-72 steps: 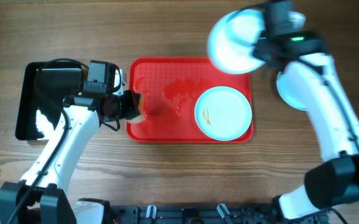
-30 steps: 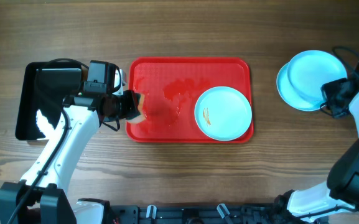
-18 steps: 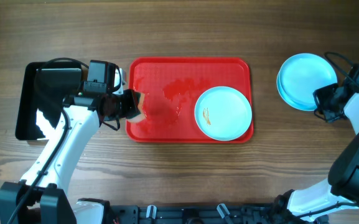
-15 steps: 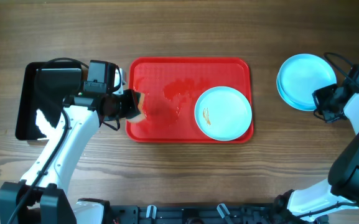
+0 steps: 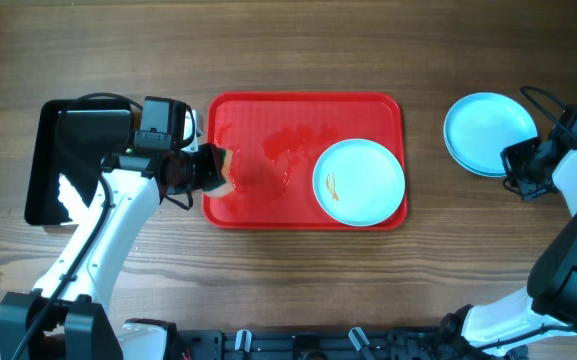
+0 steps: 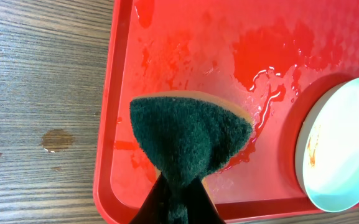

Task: Clean dirty plates on tray and stack at the side
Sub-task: 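Stack the plate onto the plate at the table's right side, then reach the right gripper to the last plate's rim on the red tray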

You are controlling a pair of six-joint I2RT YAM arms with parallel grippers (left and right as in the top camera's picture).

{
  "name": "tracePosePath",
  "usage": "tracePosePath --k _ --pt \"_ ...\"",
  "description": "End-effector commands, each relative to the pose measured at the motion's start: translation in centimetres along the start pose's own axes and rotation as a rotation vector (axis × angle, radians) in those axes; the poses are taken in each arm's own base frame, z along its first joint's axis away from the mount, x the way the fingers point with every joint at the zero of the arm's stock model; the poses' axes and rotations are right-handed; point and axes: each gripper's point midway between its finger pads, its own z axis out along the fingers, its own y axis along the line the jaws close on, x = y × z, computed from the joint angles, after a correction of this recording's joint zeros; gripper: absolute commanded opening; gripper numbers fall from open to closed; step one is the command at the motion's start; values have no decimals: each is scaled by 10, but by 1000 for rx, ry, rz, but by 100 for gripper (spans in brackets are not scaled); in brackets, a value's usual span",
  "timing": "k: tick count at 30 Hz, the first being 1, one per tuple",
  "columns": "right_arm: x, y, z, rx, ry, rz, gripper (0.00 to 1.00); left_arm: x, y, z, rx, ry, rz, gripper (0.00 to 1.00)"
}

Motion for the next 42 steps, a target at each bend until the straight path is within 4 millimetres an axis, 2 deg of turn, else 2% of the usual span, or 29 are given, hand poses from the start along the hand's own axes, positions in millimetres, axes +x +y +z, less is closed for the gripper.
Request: tracePosePath --k 1,2,3,4,8,13,16,19,22,25,31,33,37,39,42 --pt "6 -6 8 27 14 0 11 2 0 2 13 15 8 4" --pt "6 -6 8 28 15 0 24 2 0 2 13 15 8 4" --pt "6 -6 8 28 16 -3 43 2 0 2 13 15 8 4" --pt "7 -4 8 18 24 -8 56 2 0 2 13 15 8 4" --pt "10 8 1 -41 55 -11 70 2 0 2 12 16 8 4" --pt "-4 32 -36 -129 0 -73 75 2 0 2 12 16 8 4" --pt "-14 42 -67 -178 -70 -81 79 2 0 2 13 15 8 4" --pt "-21 49 -99 -228 -146 -90 84 2 0 2 12 16 8 4" --pt "-23 49 -123 -250 -193 -79 88 3 0 2 11 19 7 4" --pt "-22 48 -134 -259 -209 -67 91 3 0 2 11 19 7 4" --pt "-15 44 -132 -244 -175 -65 91 3 0 2 11 20 7 4" --pt "-3 55 -134 -313 -112 -101 91 3 0 2 11 19 7 4" --pt "53 93 -150 -558 100 -342 91 2 0 2 13 15 8 4" --pt "75 96 -149 -560 157 -405 91 2 0 2 13 15 8 4" --pt "101 97 -132 -476 161 -487 91 3 -3 2 29 22 8 4"
